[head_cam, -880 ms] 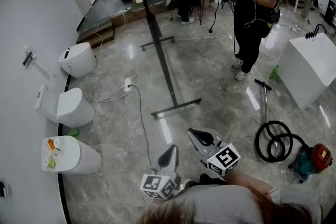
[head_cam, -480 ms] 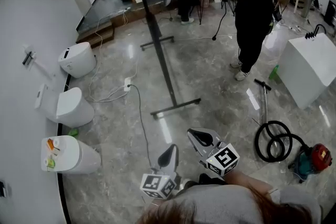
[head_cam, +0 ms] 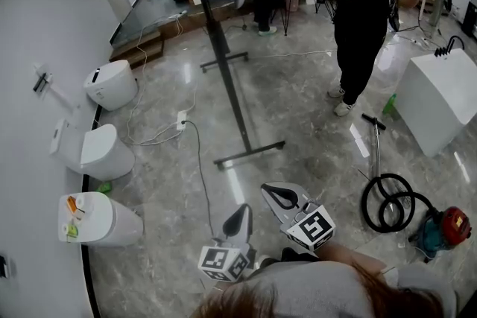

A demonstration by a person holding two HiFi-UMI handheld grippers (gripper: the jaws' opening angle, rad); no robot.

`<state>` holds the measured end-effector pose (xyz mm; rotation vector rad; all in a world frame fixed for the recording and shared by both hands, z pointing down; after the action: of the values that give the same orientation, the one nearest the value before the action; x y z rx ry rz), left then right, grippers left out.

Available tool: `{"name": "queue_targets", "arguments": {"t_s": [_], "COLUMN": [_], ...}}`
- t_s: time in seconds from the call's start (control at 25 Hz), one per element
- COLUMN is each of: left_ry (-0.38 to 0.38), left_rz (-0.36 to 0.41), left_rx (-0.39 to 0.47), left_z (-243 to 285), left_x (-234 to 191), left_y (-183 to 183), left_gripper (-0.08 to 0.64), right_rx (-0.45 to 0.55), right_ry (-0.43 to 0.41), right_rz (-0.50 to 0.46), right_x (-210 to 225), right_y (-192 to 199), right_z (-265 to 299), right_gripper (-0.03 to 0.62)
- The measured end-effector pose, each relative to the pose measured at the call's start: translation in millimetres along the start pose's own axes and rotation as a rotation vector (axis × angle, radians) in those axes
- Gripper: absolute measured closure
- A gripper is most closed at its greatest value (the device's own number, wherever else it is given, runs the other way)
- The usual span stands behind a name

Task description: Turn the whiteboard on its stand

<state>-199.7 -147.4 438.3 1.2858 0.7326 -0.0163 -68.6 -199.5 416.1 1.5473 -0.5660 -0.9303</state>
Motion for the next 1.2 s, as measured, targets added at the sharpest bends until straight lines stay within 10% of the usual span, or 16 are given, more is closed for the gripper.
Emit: {"name": "queue_targets", "arguments": {"t_s": [0.68,1.2], "left_ry": [-0.073,-0.06], "left_rz": [0.018,0.021], "left_rx": [0.062,0.065], "left_z": [51,129], "left_x": [7,-77], "left_y": [-5,-56], "left_gripper": [0.565,0.565], "right_rx": [0.015,0.005], "right_ry": [-0.054,-0.027], "right_rz": [0.021,0.015], "right_x": [48,110], "right_y": [18,39], "right_z": [12,115], "right_gripper": [0.588,0.595]}}
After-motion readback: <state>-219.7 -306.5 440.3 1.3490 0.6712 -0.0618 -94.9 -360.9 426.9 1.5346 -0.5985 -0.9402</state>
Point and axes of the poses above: the fingertips, and each gripper's own axes: z forward along the fingers, x to its right, y out of its underside, the point moved 7 cm from there along -z, backward along the fingers, and after that the axes turned 13 degrees about -z, right-handed, at the moved point
